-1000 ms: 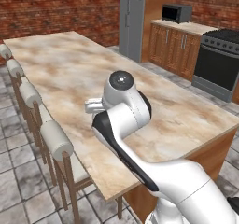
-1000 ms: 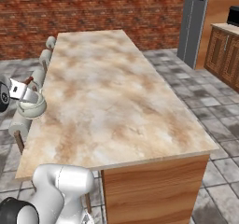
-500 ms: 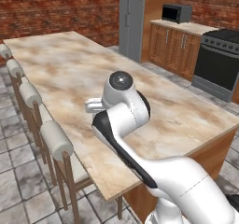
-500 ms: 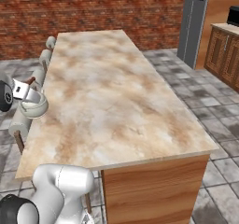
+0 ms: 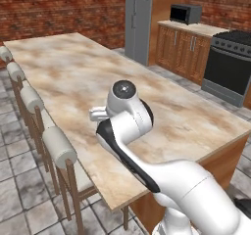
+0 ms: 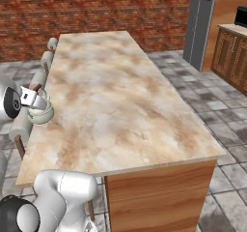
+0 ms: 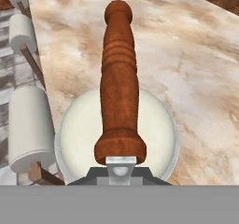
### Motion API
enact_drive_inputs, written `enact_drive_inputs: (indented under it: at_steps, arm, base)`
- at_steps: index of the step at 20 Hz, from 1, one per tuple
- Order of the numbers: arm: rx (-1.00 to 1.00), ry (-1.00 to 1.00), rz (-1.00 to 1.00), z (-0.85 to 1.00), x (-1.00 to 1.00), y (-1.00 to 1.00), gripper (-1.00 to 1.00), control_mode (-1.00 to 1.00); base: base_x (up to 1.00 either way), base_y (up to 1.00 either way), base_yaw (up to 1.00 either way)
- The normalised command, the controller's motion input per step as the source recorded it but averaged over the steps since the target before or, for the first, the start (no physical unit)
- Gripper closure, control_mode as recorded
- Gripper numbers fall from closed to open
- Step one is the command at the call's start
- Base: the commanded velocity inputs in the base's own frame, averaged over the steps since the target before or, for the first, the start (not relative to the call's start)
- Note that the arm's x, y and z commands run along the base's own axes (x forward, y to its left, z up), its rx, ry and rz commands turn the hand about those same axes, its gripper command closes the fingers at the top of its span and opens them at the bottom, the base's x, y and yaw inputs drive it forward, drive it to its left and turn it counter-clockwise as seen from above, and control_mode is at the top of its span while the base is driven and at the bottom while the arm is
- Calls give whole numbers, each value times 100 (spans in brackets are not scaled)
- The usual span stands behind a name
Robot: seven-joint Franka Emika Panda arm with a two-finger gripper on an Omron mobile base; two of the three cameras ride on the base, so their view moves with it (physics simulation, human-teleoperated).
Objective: The kettle is done boiling. Turn off the stove, then wait for 300 timesteps before moving the kettle to the dining table.
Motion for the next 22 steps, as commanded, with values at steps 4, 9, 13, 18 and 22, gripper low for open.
enact_drive_inputs:
  at_steps: [4,9,13,18,22]
  arm:
    - [0,5,0,-29,20,0,100,-100]
    - [0,3,0,-28,14,0,100,-100]
    - [0,1,0,-25,11,0,100,-100]
    - [0,0,0,-18,6,0,100,-100]
    - [0,0,0,-19,7,0,100,-100]
  base:
    - [0,0,0]
    - [0,0,0]
    - [0,0,0]
    - [0,0,0]
    - [0,0,0]
